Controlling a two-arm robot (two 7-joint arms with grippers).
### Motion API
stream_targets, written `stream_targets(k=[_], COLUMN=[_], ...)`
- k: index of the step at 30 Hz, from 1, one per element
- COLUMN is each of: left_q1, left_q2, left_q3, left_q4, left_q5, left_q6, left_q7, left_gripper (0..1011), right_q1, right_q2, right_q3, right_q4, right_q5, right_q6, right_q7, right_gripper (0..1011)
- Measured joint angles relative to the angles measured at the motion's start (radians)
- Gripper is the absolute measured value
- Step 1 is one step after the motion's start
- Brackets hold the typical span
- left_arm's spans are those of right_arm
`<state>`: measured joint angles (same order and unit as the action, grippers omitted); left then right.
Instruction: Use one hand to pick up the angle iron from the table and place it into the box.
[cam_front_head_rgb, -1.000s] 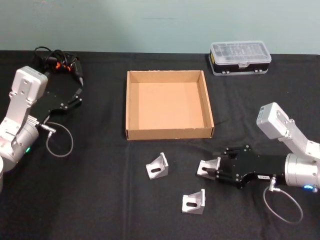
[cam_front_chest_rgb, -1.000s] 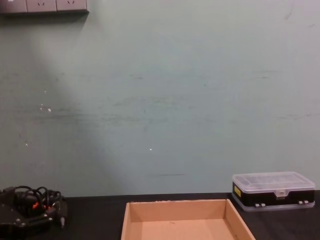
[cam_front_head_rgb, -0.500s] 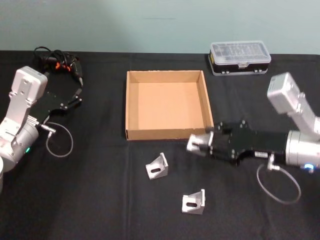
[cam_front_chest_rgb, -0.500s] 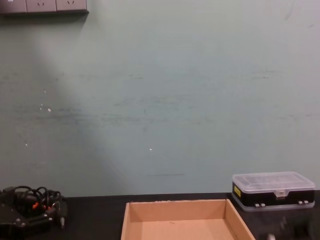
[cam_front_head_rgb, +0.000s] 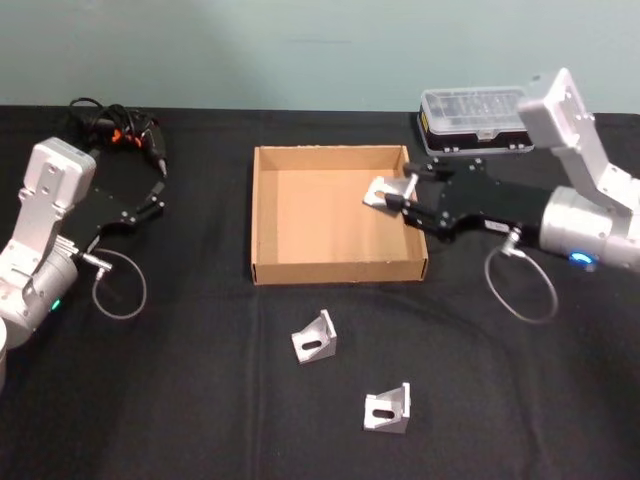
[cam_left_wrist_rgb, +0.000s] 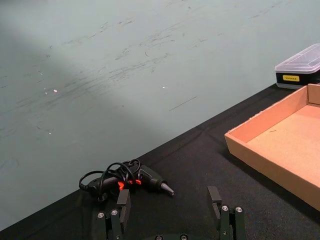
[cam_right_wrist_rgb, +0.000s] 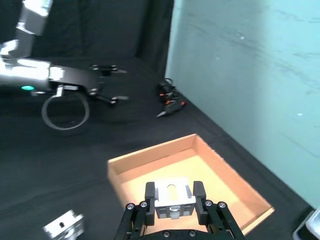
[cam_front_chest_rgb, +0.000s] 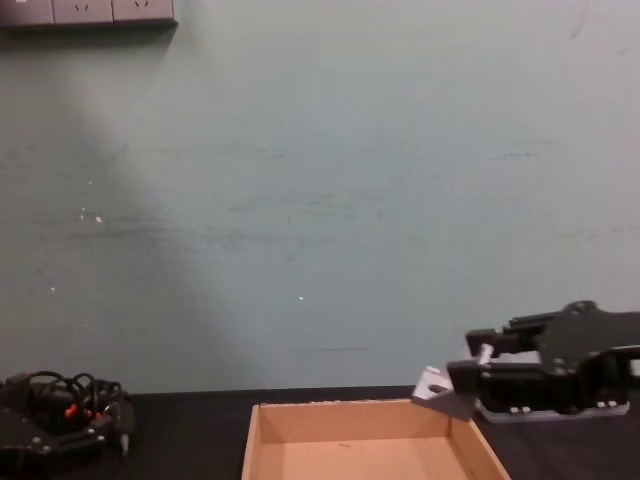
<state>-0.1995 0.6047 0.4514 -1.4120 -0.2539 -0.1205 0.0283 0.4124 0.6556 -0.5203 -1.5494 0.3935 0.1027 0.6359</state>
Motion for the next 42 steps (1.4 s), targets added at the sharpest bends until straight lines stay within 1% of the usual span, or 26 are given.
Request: stream_targets(k=[3,4,5,6,7,8,11,14,16,18,19,25,36,40,42], left_q1=[0.0,0.0,0.0,0.0,0.0,0.0,0.0,0.0,0.0,0.0,0.0,0.0,0.0,0.0,0.0], left_q2=[0.0,0.0,0.0,0.0,0.0,0.0,0.0,0.0,0.0,0.0,0.0,0.0,0.0,0.0,0.0], left_q3=[0.0,0.0,0.0,0.0,0.0,0.0,0.0,0.0,0.0,0.0,0.0,0.0,0.0,0.0,0.0], left_q4=[0.0,0.0,0.0,0.0,0.0,0.0,0.0,0.0,0.0,0.0,0.0,0.0,0.0,0.0,0.0], left_q5=[0.0,0.0,0.0,0.0,0.0,0.0,0.0,0.0,0.0,0.0,0.0,0.0,0.0,0.0,0.0], left_q6=[0.0,0.0,0.0,0.0,0.0,0.0,0.0,0.0,0.0,0.0,0.0,0.0,0.0,0.0,0.0], left_q7=[0.0,0.0,0.0,0.0,0.0,0.0,0.0,0.0,0.0,0.0,0.0,0.0,0.0,0.0,0.0], left_gripper=[1000,1000,1000,1000,1000,1000,1000,1000,1000,1000,1000,1000,1000,1000,1000], right_q1=[0.03,0.061,0.061,0.08,0.089,0.106,0.129,0.155,0.159,0.171,0.171,0.184,0.188,0.191,0.191], right_q2=[-0.034,-0.068,-0.068,-0.089,-0.099,-0.117,-0.142,-0.171,-0.175,-0.191,-0.191,-0.213,-0.225,-0.228,-0.23], right_q3=[-0.014,-0.028,-0.028,-0.037,-0.041,-0.049,-0.06,-0.072,-0.074,-0.078,-0.078,-0.084,-0.081,-0.08,-0.079], right_q4=[0.046,0.095,0.095,0.125,0.141,0.174,0.219,0.279,0.289,0.324,0.324,0.375,0.402,0.41,0.412], right_q5=[-0.022,-0.045,-0.045,-0.059,-0.066,-0.08,-0.098,-0.12,-0.123,-0.135,-0.135,-0.156,-0.168,-0.171,-0.172], right_q6=[-0.003,-0.007,-0.007,-0.012,-0.014,-0.02,-0.027,-0.036,-0.037,-0.04,-0.04,-0.046,-0.047,-0.047,-0.047], right_q7=[-0.011,-0.017,-0.017,-0.019,-0.019,-0.02,-0.018,-0.011,-0.009,-0.002,-0.002,0.008,0.022,0.027,0.027], right_gripper=[450,450,450,450,451,450,450,450,450,450,450,450,453,533,614])
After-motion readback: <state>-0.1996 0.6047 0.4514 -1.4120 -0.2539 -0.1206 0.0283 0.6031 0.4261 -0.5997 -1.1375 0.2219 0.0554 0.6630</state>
